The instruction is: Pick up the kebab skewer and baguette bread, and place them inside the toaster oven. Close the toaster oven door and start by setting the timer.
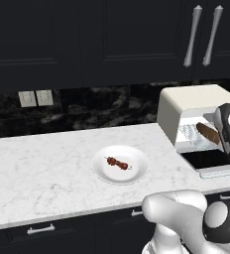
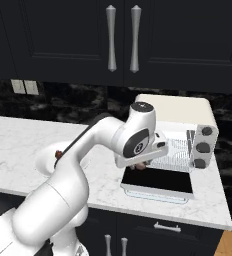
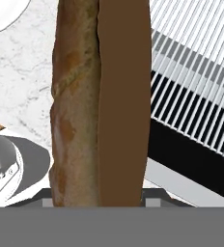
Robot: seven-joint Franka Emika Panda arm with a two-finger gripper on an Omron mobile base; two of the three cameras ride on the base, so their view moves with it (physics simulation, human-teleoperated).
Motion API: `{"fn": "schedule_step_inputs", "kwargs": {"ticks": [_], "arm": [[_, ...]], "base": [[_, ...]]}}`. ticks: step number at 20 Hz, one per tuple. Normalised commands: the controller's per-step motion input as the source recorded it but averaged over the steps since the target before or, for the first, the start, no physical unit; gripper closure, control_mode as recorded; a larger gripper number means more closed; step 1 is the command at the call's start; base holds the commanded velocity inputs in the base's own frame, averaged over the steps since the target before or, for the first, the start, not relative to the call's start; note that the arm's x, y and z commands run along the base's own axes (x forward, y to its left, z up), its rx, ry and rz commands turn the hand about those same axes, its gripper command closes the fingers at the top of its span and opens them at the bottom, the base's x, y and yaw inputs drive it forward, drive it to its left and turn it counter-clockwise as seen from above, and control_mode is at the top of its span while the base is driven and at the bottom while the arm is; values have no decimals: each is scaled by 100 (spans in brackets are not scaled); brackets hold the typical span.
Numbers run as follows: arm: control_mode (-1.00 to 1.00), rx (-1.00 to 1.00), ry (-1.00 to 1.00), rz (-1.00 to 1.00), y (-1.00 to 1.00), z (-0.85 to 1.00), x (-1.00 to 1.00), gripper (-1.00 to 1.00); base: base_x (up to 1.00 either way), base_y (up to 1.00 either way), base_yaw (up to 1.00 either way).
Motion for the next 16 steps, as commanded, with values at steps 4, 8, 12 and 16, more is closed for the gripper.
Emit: {"fn": "schedule_step_inputs", "kwargs": {"ticks": [4,8,12,16], "arm": [[-100,0,0,-2,-5,-15,23,100],[-100,0,-3,-3,-12,0,20,100],[-100,0,0,-5,-11,-3,21,100],[-100,0,0,-5,-4,-8,27,100]], "base": [[0,0,0],[0,0,0],[0,0,0],[0,0,0]]}}
